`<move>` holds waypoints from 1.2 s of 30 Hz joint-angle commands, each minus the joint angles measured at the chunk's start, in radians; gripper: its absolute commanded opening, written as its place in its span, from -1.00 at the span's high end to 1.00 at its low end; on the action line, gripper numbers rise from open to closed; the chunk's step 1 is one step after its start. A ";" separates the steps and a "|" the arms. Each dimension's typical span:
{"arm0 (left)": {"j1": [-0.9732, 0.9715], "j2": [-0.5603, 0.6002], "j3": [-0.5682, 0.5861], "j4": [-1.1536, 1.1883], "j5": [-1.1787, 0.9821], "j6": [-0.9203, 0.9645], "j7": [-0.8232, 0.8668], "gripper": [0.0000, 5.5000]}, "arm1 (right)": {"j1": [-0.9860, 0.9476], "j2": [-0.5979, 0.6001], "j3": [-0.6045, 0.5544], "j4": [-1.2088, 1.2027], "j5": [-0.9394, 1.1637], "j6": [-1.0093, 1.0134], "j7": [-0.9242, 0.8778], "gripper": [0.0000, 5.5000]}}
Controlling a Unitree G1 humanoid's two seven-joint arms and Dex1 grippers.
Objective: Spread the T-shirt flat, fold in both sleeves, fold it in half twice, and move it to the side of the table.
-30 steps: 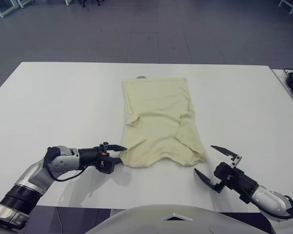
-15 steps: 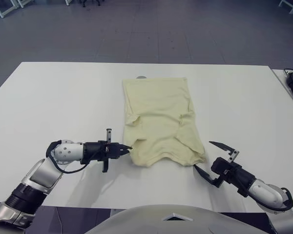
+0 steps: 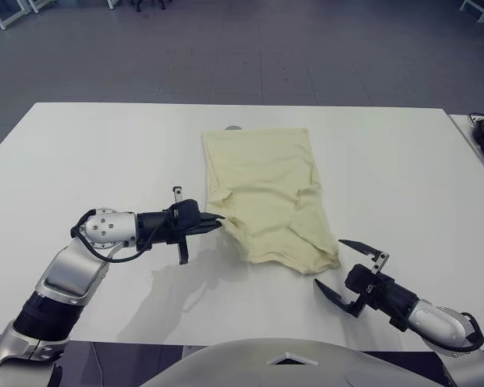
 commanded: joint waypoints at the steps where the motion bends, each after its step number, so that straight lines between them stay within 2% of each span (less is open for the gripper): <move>1: 0.003 -0.013 0.007 -0.010 0.018 0.003 0.002 0.99 | 0.005 0.018 0.055 0.130 -0.044 0.205 0.013 -0.96; 2: 0.007 -0.012 0.007 -0.007 0.022 -0.003 0.001 0.99 | -0.005 0.020 0.060 0.140 -0.047 0.211 0.011 -0.96; 11: 0.027 -0.005 0.012 0.015 0.039 -0.026 -0.008 1.00 | -0.003 0.046 0.042 0.093 0.013 0.328 -0.016 -0.45; 24: 0.058 0.004 0.034 0.016 0.053 -0.045 -0.012 1.00 | -0.009 0.053 0.031 0.047 0.118 0.440 -0.021 0.16; 29: 0.094 0.035 0.045 0.006 0.069 -0.106 -0.046 1.00 | -0.041 0.016 -0.008 -0.011 0.183 0.498 0.017 0.42; 36: 0.095 0.072 0.035 0.036 0.139 -0.228 -0.098 1.00 | -0.127 -0.083 -0.086 -0.155 0.365 0.699 0.146 0.78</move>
